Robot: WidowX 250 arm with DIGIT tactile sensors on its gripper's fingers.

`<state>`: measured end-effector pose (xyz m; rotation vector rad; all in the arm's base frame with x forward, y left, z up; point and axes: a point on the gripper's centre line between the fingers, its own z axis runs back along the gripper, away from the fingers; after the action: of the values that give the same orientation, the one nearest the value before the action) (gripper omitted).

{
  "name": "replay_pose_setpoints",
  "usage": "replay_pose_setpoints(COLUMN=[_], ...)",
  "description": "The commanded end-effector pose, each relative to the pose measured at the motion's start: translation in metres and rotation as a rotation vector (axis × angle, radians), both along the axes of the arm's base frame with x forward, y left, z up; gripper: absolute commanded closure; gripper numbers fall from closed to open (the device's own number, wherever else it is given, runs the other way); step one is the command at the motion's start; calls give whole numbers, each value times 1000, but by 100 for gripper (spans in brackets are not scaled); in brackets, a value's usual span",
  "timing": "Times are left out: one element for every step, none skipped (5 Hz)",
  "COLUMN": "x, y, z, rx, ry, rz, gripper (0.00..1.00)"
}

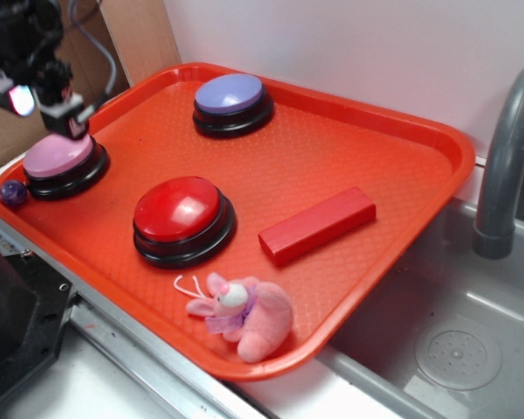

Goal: Push the pink button.

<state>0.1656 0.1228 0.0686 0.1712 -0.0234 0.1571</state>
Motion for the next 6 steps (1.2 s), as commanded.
replay_pose_setpoints(x=[4, 7, 13, 15, 9, 8], y=[16, 15, 9, 4, 4, 6], z=[-23, -27, 2, 42, 63, 70], rx=[7, 6, 8, 26, 46, 70], ry=[-24, -10, -5, -27, -47, -62], rz=[-10, 16, 5, 21, 10, 46], gripper=[0, 0, 0, 0, 0, 0])
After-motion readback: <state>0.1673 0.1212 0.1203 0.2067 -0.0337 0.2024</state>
